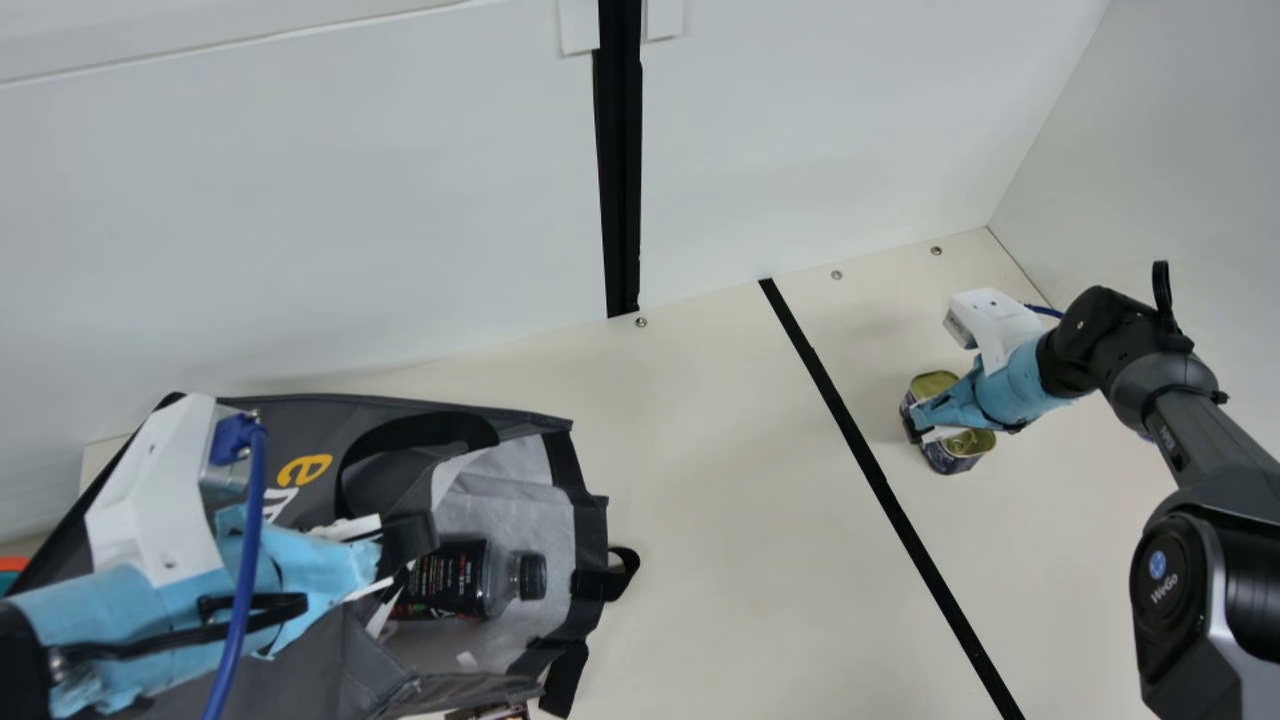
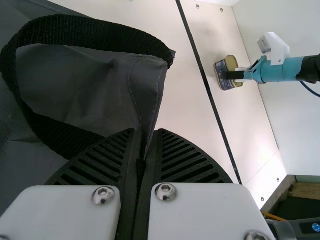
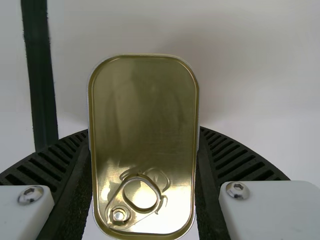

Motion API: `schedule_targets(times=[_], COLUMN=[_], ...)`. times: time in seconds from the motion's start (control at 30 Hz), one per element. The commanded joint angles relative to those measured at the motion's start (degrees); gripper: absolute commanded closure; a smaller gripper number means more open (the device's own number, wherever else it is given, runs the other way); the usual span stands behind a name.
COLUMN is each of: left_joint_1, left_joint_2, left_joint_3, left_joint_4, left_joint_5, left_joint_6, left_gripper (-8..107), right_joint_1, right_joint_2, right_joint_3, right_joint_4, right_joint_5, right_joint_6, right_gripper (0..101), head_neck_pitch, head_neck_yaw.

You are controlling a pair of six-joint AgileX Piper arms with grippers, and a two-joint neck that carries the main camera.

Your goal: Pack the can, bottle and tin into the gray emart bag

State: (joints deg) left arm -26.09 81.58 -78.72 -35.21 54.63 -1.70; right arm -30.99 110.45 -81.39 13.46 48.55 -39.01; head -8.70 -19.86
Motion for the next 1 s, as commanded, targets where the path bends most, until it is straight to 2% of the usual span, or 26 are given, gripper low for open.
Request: schedule_targets(times=[0.0, 0.37, 0.97], left_joint_1=[0.0, 0.0, 0.0], left_joint_2=[0.0, 0.0, 0.0], left_joint_3=[0.0, 0.0, 0.0], left_joint_4=[0.0, 0.0, 0.0], left_joint_5=[0.0, 0.0, 0.0], left_joint_6=[0.0, 0.0, 0.0], left_gripper=[89, 89, 89], right_joint_1=[0.1, 1.8, 5.7], right_joint_2=[-0.5, -3.3, -10.8], right_joint_3=[-0.1, 0.8, 5.0], right_joint_4=[0.0, 0.3, 0.6], right_joint_5=[0.0, 0.3, 1.0], right_joint_6=[-0.2, -1.0, -0.6], right_gripper=[101, 101, 101], head_neck_pitch=[-1.3, -1.3, -1.3], head_neck_yaw=[-0.1, -0.1, -0.1])
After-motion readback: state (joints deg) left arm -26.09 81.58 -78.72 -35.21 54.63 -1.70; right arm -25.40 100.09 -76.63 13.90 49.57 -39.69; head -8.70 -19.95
